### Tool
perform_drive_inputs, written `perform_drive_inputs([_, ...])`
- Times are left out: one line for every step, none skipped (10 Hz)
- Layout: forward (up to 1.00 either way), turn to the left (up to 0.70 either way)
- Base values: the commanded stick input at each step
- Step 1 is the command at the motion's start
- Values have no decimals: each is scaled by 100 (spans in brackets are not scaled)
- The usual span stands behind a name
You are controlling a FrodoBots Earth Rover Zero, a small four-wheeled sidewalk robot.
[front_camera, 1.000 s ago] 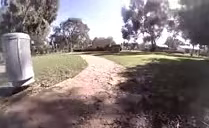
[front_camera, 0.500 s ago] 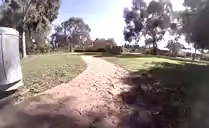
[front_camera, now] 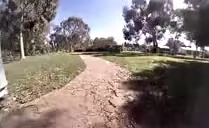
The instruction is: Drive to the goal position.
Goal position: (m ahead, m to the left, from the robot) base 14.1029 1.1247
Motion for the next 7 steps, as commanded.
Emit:
perform_drive_inputs([70, 0])
perform_drive_inputs([70, 0])
perform_drive_inputs([70, 0])
perform_drive_inputs([70, 0])
perform_drive_inputs([70, 0])
perform_drive_inputs([70, 0])
perform_drive_inputs([70, 0])
